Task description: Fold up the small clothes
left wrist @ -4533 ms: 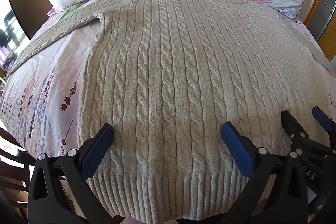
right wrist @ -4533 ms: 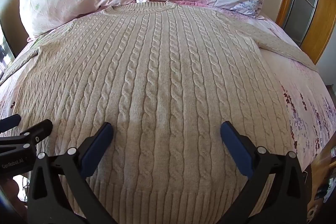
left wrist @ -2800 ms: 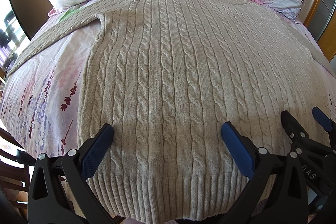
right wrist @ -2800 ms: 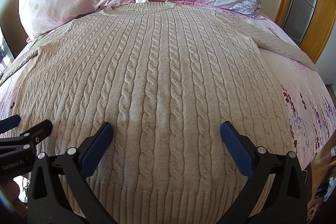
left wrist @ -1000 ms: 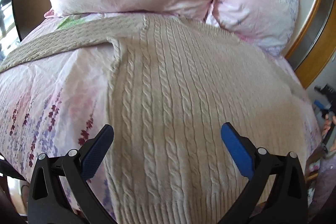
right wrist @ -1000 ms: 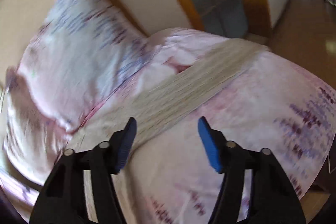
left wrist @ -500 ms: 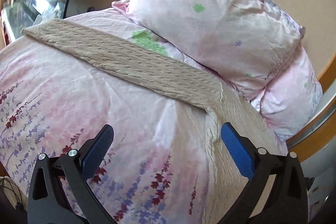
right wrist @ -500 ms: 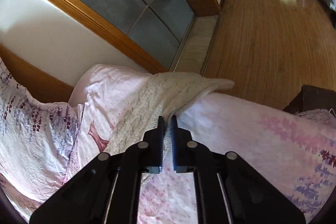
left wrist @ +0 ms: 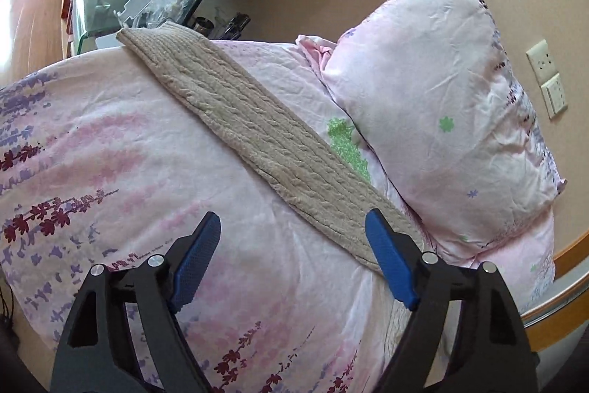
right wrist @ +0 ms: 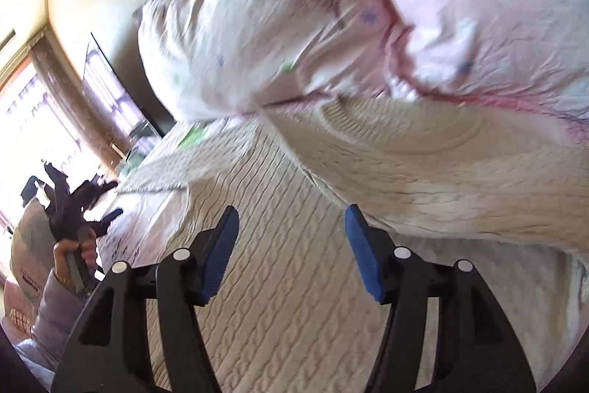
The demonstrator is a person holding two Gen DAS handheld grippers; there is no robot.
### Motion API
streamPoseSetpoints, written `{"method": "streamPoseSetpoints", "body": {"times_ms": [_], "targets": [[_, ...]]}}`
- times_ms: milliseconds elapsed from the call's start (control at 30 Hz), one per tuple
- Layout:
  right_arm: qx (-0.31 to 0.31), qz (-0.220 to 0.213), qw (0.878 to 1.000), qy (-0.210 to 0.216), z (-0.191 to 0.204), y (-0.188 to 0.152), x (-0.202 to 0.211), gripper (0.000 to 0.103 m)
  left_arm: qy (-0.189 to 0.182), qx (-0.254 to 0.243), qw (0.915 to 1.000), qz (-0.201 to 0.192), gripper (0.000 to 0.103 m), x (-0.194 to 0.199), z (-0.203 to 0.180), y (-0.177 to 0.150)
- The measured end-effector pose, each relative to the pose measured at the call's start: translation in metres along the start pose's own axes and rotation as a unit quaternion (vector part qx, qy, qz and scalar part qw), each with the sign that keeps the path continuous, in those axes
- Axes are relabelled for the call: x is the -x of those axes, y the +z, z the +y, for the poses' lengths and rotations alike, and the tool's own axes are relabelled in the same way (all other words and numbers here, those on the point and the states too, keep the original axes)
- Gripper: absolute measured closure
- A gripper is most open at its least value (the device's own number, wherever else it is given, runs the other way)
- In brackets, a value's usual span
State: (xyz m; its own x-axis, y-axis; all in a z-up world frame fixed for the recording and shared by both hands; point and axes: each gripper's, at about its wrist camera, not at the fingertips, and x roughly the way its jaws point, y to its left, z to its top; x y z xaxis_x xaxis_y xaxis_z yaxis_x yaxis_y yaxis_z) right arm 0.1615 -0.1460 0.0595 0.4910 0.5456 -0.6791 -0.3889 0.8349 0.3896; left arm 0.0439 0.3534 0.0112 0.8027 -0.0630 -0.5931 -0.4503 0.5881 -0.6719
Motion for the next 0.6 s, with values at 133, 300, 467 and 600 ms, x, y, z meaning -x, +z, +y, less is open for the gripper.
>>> {"method": "streamPoseSetpoints", "body": {"times_ms": [133,300,467,600], "targets": [[-0.021,-0.02,0.999,-0.016,-0.004,-0.015,0.01,0.034,0.017,0.034,0.9992,-0.006,0.027,-0.004,0.02,0.021],[-0.054,-0.047,0.995,-0.068,-0.034,-0.026,0.06,0.026,0.012,0.108,0.9939,-0.016,0.045,-0.02,0.041,0.051],[-0.084,-0.066,0.99,-0.097,-0.062,-0.029,0.094,0.024,0.02,0.157,0.987,-0.026,0.06,-0.031,0.051,0.071],[-0.093,-0.076,0.986,-0.116,-0.078,-0.035,0.112,0.024,0.059,0.111,0.9918,-0.022,0.094,-0.038,0.032,0.078]]}}
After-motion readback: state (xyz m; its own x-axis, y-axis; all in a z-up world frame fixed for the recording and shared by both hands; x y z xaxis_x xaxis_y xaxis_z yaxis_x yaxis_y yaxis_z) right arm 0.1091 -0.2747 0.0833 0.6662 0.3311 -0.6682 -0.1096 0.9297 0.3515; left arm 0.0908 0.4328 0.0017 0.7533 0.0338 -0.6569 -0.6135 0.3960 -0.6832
